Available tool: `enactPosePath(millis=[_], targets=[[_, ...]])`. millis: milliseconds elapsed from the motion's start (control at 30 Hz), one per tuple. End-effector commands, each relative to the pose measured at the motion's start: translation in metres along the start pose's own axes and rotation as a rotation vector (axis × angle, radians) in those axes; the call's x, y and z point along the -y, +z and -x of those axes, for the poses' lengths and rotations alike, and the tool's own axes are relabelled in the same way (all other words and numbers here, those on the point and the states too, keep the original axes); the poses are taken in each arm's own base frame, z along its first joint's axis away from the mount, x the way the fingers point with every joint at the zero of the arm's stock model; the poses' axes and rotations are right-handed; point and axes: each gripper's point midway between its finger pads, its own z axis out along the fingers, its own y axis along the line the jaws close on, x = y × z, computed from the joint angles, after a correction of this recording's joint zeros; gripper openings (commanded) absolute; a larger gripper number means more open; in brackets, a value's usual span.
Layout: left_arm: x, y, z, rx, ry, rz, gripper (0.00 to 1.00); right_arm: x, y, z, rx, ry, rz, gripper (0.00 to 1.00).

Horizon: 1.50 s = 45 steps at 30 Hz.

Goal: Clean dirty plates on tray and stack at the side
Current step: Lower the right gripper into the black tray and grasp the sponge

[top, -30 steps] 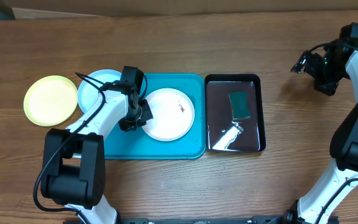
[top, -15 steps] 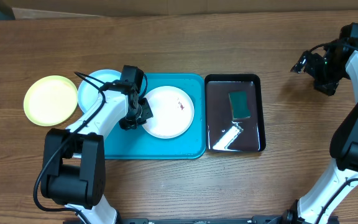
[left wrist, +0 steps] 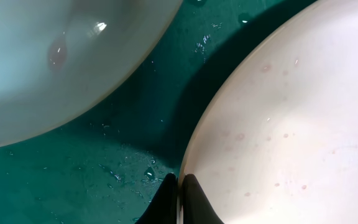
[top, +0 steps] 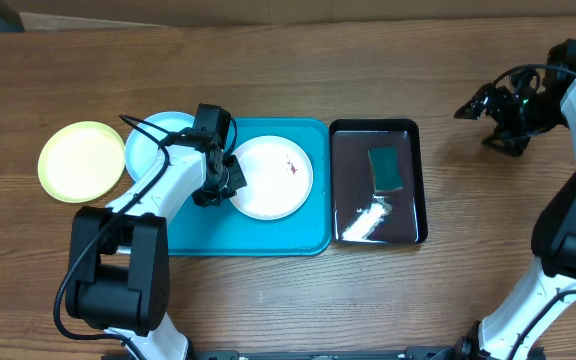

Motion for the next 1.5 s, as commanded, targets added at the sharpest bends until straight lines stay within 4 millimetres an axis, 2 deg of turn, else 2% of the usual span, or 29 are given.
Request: enactPosePath(millis=[0, 100, 167, 300, 500, 700, 867, 933, 1233, 1467], targets=[[-0.001, 0.004, -0.001, -0.008, 0.011, 0.005, 0.04, -0.054, -0.049, -0.017, 0.104, -0.205, 0.012, 0.82], [0.000, 0.004, 0.000, -0.005, 0.012, 0.003, 0.04, -0.063, -0.056, -0.044, 0.104, -0.277, -0.135, 0.82], [0.000, 0.004, 0.000, -0.005, 0.012, 0.003, 0.04, -0.071, -0.051, -0.060, 0.077, -0.322, -0.195, 0.82], [0.000, 0.004, 0.000, -0.005, 0.013, 0.003, 0.04, -0.081, -0.027, -0.089, 0.014, -0.442, -0.345, 0.82], [0.000, 0.004, 0.000, -0.006, 0.013, 0.004, 0.04, -0.089, 0.010, -0.110, 0.001, -0.583, -0.463, 0.82], [0.000, 0.004, 0.000, -0.006, 0.013, 0.003, 0.04, -0.088, 0.055, -0.118, 0.009, -0.651, -0.449, 0.82], [0.000, 0.004, 0.000, -0.006, 0.013, 0.003, 0.04, -0.067, 0.092, -0.119, 0.029, -0.665, -0.437, 0.82], [0.000, 0.004, 0.000, -0.006, 0.013, 0.004, 0.04, -0.061, 0.101, -0.119, 0.038, -0.665, -0.433, 0.82], [-0.001, 0.004, -0.001, -0.008, 0.013, 0.005, 0.04, -0.049, 0.127, -0.115, 0.094, -0.680, -0.404, 0.80], [-0.001, 0.004, -0.002, -0.012, 0.013, 0.008, 0.04, -0.048, 0.127, -0.109, 0.122, -0.683, -0.417, 0.78]])
